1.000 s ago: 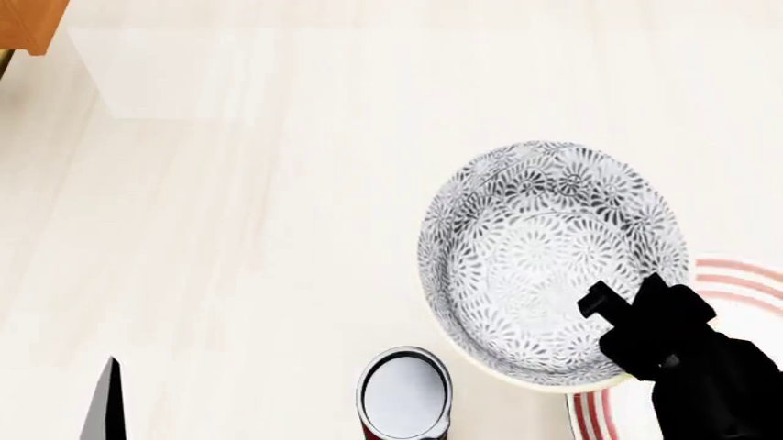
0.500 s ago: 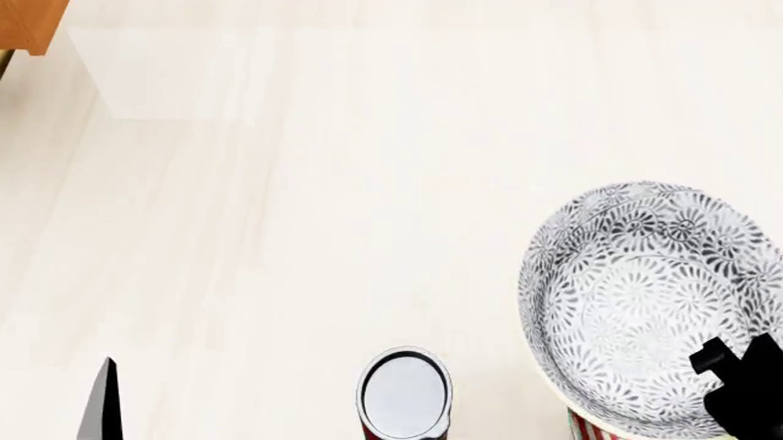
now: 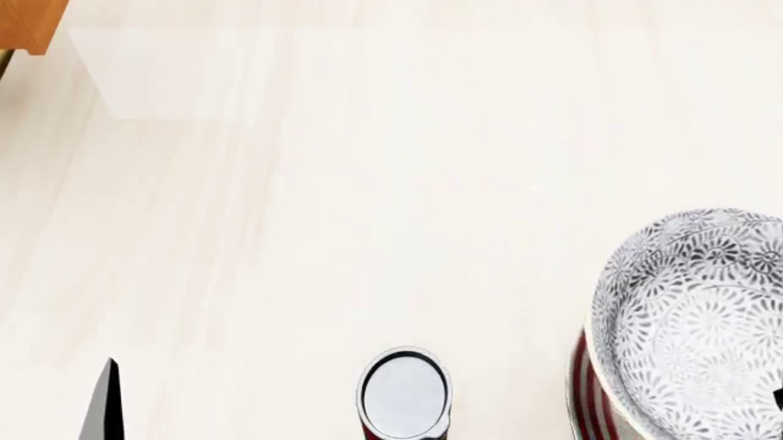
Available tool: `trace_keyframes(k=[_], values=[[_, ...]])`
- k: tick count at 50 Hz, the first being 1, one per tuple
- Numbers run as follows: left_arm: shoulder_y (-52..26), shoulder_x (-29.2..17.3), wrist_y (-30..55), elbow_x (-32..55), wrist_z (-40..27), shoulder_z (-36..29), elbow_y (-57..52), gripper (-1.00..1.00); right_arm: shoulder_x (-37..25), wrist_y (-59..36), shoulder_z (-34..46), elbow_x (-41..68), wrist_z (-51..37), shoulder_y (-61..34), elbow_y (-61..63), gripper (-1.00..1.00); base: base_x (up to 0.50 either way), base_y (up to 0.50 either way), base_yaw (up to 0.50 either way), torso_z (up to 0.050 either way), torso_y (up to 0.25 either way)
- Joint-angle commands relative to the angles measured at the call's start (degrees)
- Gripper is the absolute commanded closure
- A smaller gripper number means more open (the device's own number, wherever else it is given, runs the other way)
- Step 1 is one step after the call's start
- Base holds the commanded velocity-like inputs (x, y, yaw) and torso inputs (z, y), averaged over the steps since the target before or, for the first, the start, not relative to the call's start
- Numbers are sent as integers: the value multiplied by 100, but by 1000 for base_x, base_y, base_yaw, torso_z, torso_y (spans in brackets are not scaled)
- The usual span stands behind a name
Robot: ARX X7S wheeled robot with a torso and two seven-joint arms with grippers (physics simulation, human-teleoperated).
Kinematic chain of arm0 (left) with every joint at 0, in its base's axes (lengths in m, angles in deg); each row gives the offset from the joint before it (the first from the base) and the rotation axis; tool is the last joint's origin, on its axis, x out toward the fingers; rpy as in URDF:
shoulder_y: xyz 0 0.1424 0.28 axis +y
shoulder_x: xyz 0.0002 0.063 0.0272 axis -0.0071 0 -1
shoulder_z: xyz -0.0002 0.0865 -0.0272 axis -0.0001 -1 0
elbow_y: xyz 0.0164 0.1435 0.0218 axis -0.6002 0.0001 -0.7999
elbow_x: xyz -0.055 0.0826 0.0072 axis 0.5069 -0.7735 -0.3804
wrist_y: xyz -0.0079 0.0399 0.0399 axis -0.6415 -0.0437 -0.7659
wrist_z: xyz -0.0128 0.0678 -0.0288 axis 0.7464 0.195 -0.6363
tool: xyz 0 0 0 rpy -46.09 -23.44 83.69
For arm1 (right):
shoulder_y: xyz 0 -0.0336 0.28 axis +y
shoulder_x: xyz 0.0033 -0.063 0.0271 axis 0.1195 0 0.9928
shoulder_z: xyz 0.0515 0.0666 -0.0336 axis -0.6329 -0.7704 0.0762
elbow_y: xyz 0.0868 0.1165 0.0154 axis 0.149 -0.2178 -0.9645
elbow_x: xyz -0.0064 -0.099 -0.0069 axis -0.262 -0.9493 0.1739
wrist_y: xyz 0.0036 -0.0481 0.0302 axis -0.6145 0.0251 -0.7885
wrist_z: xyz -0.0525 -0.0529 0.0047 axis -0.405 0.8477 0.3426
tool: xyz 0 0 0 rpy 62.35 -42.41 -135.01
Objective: Put the bowl on the plate.
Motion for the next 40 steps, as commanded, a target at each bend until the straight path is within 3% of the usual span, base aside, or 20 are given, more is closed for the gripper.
trace_keyframes(k=[1,40], values=[[34,105,-85,50,136,167,-113,-100,63,84,-427,-59,230,160,19,100,0,0,0,0,0],[13,-7,-141,97,21,110,-66,-100,86,221,-627,-179,356,312,-267,100,0,0,0,0,0]])
